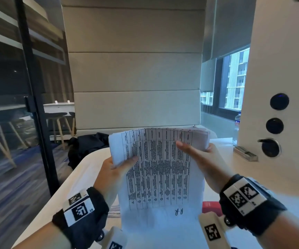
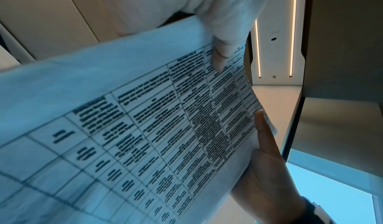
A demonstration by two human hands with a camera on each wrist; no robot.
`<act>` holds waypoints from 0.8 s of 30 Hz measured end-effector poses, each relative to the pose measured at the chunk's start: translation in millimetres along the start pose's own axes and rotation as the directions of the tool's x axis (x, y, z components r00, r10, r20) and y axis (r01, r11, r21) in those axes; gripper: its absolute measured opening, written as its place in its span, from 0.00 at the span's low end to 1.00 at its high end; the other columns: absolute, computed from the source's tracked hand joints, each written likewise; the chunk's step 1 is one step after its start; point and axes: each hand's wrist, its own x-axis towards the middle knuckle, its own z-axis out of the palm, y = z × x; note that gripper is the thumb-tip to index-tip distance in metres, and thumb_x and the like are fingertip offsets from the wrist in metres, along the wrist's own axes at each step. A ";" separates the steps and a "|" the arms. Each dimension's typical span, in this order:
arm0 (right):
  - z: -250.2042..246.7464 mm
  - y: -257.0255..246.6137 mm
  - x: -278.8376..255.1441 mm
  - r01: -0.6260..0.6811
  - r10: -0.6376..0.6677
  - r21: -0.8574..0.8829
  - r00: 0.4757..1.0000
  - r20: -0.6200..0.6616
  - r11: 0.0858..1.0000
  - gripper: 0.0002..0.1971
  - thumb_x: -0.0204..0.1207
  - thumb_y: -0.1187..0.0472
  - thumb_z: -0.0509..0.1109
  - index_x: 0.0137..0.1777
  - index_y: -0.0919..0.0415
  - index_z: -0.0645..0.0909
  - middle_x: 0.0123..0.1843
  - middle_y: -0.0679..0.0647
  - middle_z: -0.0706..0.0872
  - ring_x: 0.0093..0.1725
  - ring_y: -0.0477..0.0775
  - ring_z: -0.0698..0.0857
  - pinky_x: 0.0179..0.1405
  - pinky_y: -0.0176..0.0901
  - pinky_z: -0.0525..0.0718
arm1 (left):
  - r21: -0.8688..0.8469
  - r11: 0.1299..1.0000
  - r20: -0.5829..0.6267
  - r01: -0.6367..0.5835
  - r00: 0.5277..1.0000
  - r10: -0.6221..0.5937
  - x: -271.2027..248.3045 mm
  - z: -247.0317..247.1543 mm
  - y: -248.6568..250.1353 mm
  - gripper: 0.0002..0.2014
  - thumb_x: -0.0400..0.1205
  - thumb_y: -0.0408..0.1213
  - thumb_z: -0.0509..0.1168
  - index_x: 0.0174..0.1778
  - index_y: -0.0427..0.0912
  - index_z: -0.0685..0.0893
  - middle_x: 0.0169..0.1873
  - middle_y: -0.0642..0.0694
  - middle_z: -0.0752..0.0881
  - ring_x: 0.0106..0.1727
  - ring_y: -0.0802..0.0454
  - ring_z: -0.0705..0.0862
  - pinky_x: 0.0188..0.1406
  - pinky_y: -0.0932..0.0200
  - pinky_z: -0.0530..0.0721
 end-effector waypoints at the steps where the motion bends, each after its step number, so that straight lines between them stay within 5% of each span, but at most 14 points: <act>1: 0.9 -0.4 -3.1 -0.031 0.032 -0.009 0.999 0.016 0.999 0.36 0.49 0.39 0.84 0.51 0.65 0.88 0.48 0.59 0.92 0.51 0.60 0.89 0.62 0.61 0.83 | 0.002 1.000 -0.007 -0.002 1.000 0.002 -0.5 -0.4 -0.5 0.15 0.73 0.42 0.69 0.55 0.45 0.87 0.50 0.48 0.91 0.55 0.48 0.88 0.61 0.50 0.83; 4: 1.8 -3.3 -0.9 -0.033 0.033 -0.019 0.999 -0.017 0.999 0.31 0.50 0.41 0.85 0.50 0.59 0.88 0.49 0.57 0.92 0.54 0.55 0.90 0.66 0.61 0.81 | -0.003 0.999 -0.013 -0.036 0.999 0.036 0.3 1.8 5.2 0.09 0.80 0.33 0.67 0.55 0.42 0.87 0.48 0.52 0.92 0.51 0.56 0.89 0.44 0.70 0.85; 8: 1.3 -16.9 5.6 -0.093 0.094 0.015 0.992 -0.083 0.996 0.61 0.38 0.28 0.83 0.71 0.58 0.72 0.66 0.51 0.84 0.67 0.50 0.81 0.75 0.59 0.70 | 0.010 0.997 0.009 -0.073 0.997 0.073 3.6 5.8 19.2 0.10 0.81 0.29 0.65 0.55 0.41 0.86 0.46 0.54 0.91 0.44 0.65 0.89 0.38 0.76 0.82; 9: -0.6 -19.1 4.4 -0.116 0.116 0.003 0.992 -0.050 0.993 0.61 0.40 0.28 0.83 0.73 0.58 0.68 0.68 0.47 0.81 0.70 0.48 0.76 0.76 0.56 0.64 | 0.006 0.998 0.015 -0.067 0.998 0.067 3.3 5.1 19.5 0.11 0.79 0.30 0.66 0.57 0.40 0.85 0.47 0.53 0.91 0.46 0.64 0.89 0.41 0.74 0.83; 12: -6.5 -14.9 -2.2 -0.192 0.191 0.023 0.980 0.063 0.981 0.38 0.51 0.35 0.82 0.61 0.48 0.75 0.61 0.37 0.81 0.68 0.40 0.74 0.74 0.46 0.63 | -0.015 1.000 0.030 0.013 0.999 -0.012 -0.3 2.2 9.4 0.18 0.72 0.37 0.71 0.58 0.40 0.86 0.53 0.47 0.91 0.56 0.51 0.88 0.61 0.53 0.83; 14: -6.7 -5.7 -7.5 -0.241 0.241 -0.011 0.966 0.095 0.970 0.27 0.57 0.36 0.80 0.54 0.41 0.77 0.59 0.36 0.82 0.60 0.36 0.79 0.67 0.42 0.69 | 0.027 0.999 0.059 0.042 0.997 -0.044 -6.6 2.5 -0.3 0.17 0.71 0.41 0.72 0.56 0.45 0.87 0.54 0.48 0.90 0.58 0.52 0.87 0.62 0.53 0.80; 17: -9.7 14.0 -6.6 -0.235 0.237 -0.036 0.967 0.092 0.971 0.38 0.49 0.35 0.83 0.60 0.47 0.81 0.60 0.46 0.88 0.61 0.46 0.85 0.66 0.51 0.78 | 0.089 0.996 0.067 0.019 0.997 -0.025 -11.2 5.3 -8.4 0.08 0.76 0.42 0.71 0.50 0.49 0.87 0.52 0.48 0.89 0.53 0.59 0.86 0.54 0.62 0.77; 20: -18.6 15.4 -3.7 -0.149 0.209 -0.269 0.955 0.212 0.952 0.29 0.55 0.49 0.86 0.57 0.53 0.85 0.54 0.49 0.91 0.57 0.46 0.88 0.62 0.46 0.83 | 0.147 0.989 0.028 0.006 1.000 -0.010 -3.5 0.9 -14.6 0.09 0.79 0.44 0.71 0.50 0.44 0.87 0.44 0.42 0.84 0.45 0.51 0.83 0.48 0.64 0.78; 22: -34.2 18.1 0.4 -0.056 0.315 -0.621 0.895 0.316 0.782 0.27 0.58 0.51 0.86 0.58 0.56 0.85 0.53 0.49 0.91 0.54 0.46 0.89 0.61 0.44 0.84 | 0.161 0.987 0.015 -0.003 1.000 0.001 3.4 -5.1 -17.2 0.14 0.76 0.50 0.73 0.49 0.43 0.88 0.43 0.45 0.79 0.45 0.52 0.77 0.47 0.58 0.76; 24: -52.3 29.1 2.4 0.042 0.556 -0.895 0.771 0.312 0.444 0.36 0.58 0.43 0.84 0.65 0.52 0.80 0.62 0.48 0.87 0.60 0.48 0.84 0.68 0.51 0.79 | 0.157 0.988 -0.020 0.010 1.000 -0.007 9.6 -11.5 -19.8 0.10 0.75 0.49 0.74 0.46 0.47 0.89 0.44 0.46 0.80 0.47 0.51 0.78 0.49 0.55 0.75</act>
